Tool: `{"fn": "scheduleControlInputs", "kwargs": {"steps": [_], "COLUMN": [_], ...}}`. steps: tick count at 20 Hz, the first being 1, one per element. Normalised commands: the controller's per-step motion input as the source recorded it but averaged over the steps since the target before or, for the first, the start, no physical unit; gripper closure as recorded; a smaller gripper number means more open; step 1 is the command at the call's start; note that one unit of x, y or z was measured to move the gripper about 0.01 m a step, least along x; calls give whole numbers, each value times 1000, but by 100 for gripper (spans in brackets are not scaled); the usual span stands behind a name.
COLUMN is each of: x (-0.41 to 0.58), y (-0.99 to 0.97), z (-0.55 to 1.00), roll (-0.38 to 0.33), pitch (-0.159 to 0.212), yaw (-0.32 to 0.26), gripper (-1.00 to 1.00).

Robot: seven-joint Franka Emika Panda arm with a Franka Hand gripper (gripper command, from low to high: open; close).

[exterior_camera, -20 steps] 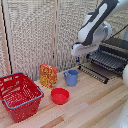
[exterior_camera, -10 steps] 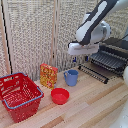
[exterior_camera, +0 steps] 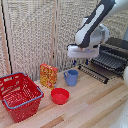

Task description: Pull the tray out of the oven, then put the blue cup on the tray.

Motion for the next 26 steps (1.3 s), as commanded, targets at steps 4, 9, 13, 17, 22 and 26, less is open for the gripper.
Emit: {"fn": "scheduleControlInputs", "kwargs": {"steps": [4, 9, 13, 17, 22, 26], "x": [146, 174, -6, 5, 28, 6], "y": [-152, -154, -41, -3, 0, 0], "z": [-346, -495, -99, 0, 2, 11], "roll": [36, 8, 28, 0, 0, 0], "pitch": [230, 115, 22, 0, 19, 0], "yaw": [-67, -22, 3, 8, 79, 3], "gripper": [-100, -100, -100, 100, 100, 100]}}
